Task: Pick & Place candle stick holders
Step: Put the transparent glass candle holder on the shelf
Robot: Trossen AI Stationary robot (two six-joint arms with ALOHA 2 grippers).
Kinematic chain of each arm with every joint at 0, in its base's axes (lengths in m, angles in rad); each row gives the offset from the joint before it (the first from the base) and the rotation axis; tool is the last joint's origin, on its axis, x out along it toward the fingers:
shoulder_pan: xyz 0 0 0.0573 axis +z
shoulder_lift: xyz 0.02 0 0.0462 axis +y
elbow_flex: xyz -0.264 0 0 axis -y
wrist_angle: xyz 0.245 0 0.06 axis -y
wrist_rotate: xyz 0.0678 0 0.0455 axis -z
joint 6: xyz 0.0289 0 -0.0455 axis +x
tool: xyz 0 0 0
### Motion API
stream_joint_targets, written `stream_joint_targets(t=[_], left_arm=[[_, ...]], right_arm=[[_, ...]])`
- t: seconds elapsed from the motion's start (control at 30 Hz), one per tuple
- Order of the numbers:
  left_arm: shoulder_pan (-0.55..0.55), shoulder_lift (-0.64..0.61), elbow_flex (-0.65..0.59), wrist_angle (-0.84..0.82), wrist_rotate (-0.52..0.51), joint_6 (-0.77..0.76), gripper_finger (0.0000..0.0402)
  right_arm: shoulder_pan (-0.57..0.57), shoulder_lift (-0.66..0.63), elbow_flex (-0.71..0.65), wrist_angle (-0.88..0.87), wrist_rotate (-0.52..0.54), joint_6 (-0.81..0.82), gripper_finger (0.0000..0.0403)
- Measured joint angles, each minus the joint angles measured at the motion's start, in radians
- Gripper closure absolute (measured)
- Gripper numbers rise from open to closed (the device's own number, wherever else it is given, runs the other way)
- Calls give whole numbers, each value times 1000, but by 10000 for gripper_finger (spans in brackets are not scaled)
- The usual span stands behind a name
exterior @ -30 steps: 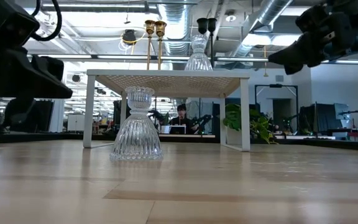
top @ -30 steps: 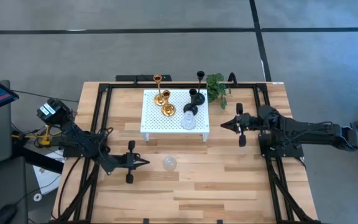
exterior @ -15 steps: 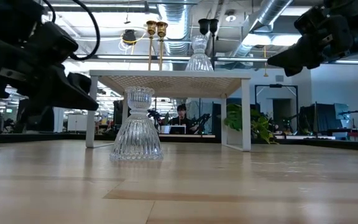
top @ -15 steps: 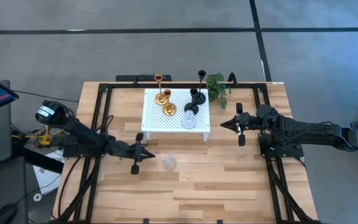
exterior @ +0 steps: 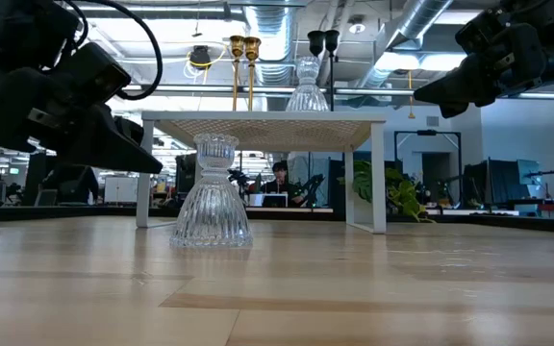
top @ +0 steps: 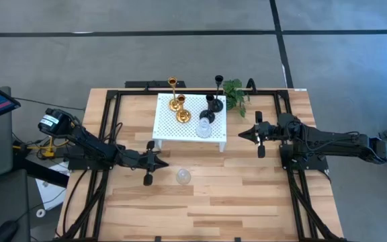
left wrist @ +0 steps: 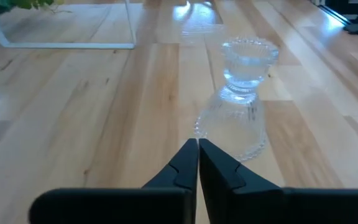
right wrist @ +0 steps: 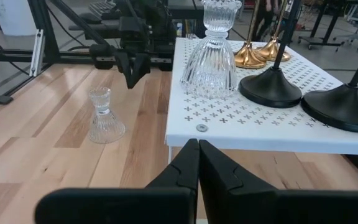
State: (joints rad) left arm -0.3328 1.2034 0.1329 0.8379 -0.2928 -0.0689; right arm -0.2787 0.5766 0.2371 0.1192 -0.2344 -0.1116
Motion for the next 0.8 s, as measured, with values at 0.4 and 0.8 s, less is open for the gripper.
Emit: stream_joint_targets(t=[0.4,0.8], left_arm=[[-1,8,0,11,94,-149,280],[-15,225,123,33,109,-175,159]], right_arm=[[0,0,0,-8,0,0,403],[0,0,0,-8,1,0,403]])
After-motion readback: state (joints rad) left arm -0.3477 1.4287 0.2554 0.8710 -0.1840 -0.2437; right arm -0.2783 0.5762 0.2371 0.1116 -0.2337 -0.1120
